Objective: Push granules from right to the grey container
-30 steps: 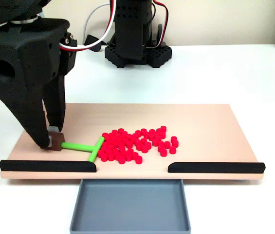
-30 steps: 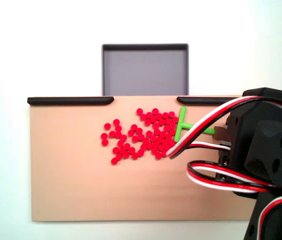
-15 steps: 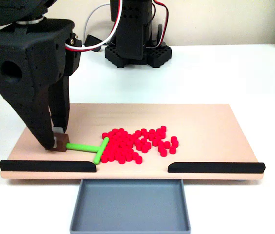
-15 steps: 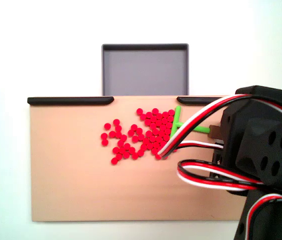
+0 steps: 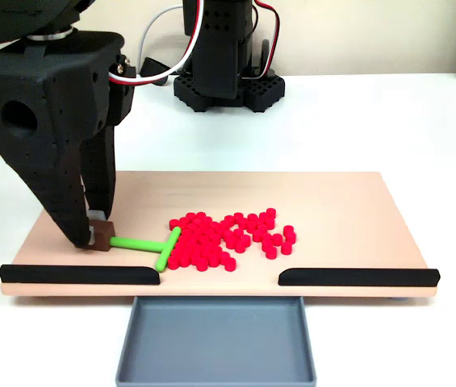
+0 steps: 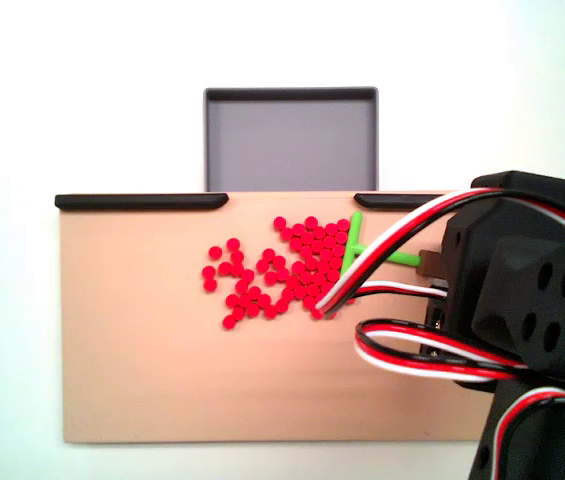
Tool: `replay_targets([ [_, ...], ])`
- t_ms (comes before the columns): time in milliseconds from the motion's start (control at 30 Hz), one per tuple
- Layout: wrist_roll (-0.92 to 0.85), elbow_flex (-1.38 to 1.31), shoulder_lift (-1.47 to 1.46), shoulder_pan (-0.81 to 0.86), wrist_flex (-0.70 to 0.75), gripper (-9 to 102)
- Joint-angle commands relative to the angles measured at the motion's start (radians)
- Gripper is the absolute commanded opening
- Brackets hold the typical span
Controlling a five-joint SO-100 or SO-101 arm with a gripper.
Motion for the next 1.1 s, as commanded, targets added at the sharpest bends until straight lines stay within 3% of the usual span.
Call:
replay_targets([
  [0, -0.163, -0.015, 0.04, -0.009, -0.002, 0],
  [1067, 0.123, -0.015, 0.04, -0.02, -0.008, 0],
])
